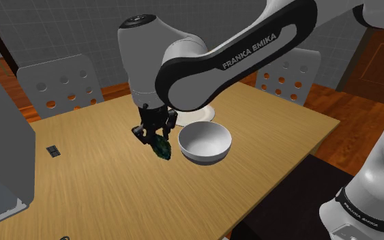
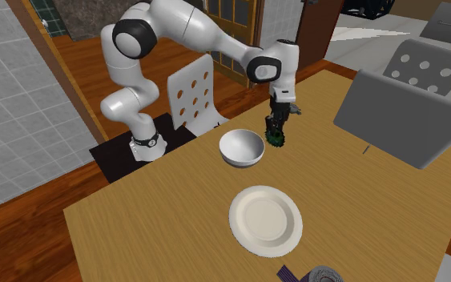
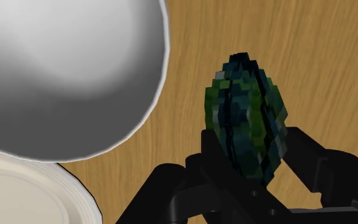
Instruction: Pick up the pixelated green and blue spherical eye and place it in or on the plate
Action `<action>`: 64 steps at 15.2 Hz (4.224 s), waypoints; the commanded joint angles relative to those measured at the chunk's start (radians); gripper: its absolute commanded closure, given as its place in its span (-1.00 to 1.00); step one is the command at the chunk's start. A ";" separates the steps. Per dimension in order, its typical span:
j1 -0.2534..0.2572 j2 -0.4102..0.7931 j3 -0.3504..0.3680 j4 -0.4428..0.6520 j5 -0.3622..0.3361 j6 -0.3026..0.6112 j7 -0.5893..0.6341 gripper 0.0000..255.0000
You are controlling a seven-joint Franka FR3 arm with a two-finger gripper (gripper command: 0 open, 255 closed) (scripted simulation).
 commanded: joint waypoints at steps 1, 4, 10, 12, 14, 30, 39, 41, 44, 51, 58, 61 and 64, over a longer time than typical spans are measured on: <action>-0.002 -0.012 0.003 0.014 0.011 -0.023 -0.010 1.00; -0.005 -0.027 0.007 0.037 0.025 -0.057 -0.023 1.00; -0.071 -0.065 -0.021 0.018 0.060 -0.049 -0.130 1.00; -0.102 -0.074 -0.037 0.010 0.071 -0.040 -0.180 1.00; -0.131 -0.080 -0.054 0.006 0.080 -0.032 -0.229 1.00; -0.327 0.016 -0.186 0.153 0.106 -0.035 -0.583 1.00; -0.330 0.055 -0.198 0.098 0.082 0.057 -0.571 1.00; -0.329 0.065 -0.200 0.084 0.075 0.079 -0.565 1.00; -0.327 0.081 -0.204 0.065 0.064 0.113 -0.554 1.00; -0.324 0.098 -0.209 0.049 0.052 0.144 -0.544 1.00; -0.324 0.098 -0.209 0.050 0.052 0.143 -0.544 -1.00; -0.327 0.078 -0.204 0.055 0.063 0.119 -0.551 -1.00; -0.331 0.027 -0.191 0.081 0.093 0.048 -0.570 -1.00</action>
